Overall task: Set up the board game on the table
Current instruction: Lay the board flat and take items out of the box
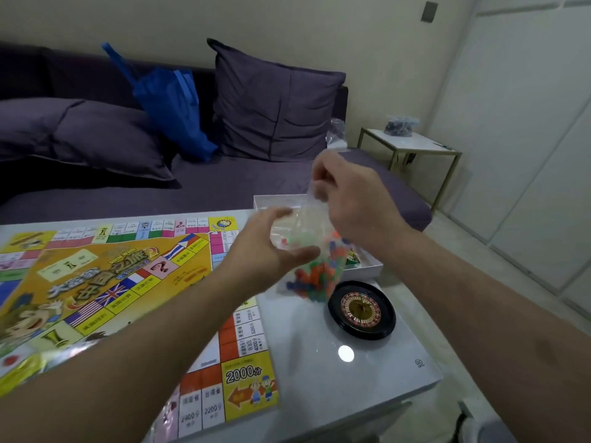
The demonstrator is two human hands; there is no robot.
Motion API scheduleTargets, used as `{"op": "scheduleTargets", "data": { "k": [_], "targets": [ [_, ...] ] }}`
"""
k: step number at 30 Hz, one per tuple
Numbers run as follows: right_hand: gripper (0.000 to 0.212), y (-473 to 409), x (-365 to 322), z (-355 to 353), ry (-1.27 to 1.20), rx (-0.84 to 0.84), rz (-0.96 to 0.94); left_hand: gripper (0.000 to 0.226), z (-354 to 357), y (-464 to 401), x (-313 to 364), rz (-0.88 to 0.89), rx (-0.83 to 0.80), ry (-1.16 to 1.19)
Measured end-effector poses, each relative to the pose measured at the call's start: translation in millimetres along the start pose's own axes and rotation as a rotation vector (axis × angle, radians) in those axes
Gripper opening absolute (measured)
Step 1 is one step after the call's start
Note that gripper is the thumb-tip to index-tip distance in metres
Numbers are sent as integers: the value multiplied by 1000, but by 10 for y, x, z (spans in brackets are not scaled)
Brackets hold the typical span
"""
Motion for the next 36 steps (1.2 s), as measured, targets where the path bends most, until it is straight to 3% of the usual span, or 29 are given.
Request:
{"op": "scheduleTargets", "data": {
  "k": [2, 4, 7, 9, 12, 18, 23, 26, 29, 32, 34, 36],
  "targets": [
    [10, -47, -103, 169, -143, -44, -12, 37, 50, 4, -140, -71, -137, 119],
    [4, -70, -52, 336, -210, -37, 29, 11, 26, 59, -363, -153, -143, 206],
    [14, -23, 410, 648, -200, -38, 305, 13, -220, 209, -708, -241, 0, 244],
    [21, 94, 748, 1103, -113, -255, 535, 16, -371, 316, -951, -311, 64, 304],
    [40, 341, 927, 1683, -13, -530, 686, 18, -533, 458, -1288, -419, 113, 459],
    [51, 330, 976, 1771, 125, -444, 723, 23, -641, 616, -1662, -486, 146, 687],
    [17, 204, 1022, 1702, 62, -321, 724, 18, -759, 540, -1705, -444, 142, 796],
    [10, 137, 982, 1662, 47, -262, 700, 18, -864, 318, -1636, -385, 128, 837],
    [12, 62, 917, 1638, 31, -242, 663, 25, -1022, 104, -1569, -367, 156, 720],
    [14, -37, 742, 1520, 45, -176, 584, 59, -1272, 108, -1701, -459, 278, 331],
    [12, -130, 533, 1416, 62, -114, 492, 49, -1384, 190, -1754, -399, 370, 260],
    [11, -230, 209, 1338, 61, -61, 374, 24, -1369, 229, -1793, -351, 330, 303]
  ]
}}
Point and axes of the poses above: each hand's wrist, its own y-axis away from the middle knuckle, its own z-axis out of the palm, x = y × z, the point moved 10 cm from there along -y, towards the middle knuckle, and after that the axes turned 15 degrees about -x, right-handed, at the moved point
